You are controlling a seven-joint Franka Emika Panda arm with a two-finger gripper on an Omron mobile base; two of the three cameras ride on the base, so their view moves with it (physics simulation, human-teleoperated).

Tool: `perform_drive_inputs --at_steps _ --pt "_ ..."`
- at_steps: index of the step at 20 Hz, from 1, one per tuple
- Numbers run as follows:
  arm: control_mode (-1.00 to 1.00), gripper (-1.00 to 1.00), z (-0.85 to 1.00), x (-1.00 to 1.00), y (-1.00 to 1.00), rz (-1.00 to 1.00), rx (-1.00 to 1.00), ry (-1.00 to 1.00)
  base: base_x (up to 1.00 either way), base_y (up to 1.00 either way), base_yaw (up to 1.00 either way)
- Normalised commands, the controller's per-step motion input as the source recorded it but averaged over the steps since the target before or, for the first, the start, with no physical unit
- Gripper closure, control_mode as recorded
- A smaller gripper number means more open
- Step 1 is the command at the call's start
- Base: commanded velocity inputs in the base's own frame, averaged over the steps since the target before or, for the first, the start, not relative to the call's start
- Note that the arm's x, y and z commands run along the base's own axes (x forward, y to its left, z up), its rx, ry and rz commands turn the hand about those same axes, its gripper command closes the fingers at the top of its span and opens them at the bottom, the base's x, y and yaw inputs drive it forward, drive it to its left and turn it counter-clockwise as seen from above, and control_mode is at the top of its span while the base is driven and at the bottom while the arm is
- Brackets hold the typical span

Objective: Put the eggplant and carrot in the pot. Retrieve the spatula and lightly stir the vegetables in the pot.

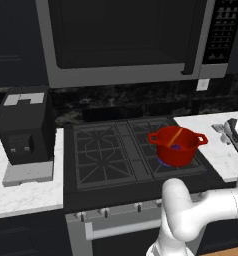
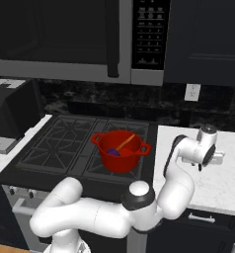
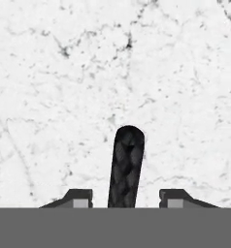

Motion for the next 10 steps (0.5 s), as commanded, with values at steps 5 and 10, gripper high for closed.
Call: perform_drive_inputs --at_steps 5,10 --pt "-1.00 1.00 -0.05 -0.48 0.03 0.03 0.00 0.01 0.00 0.00 0.00" --pt "-1.00 1.00 0.78 -0.94 0.04 0.15 -0.10 -0.17 0.00 0.00 0.00"
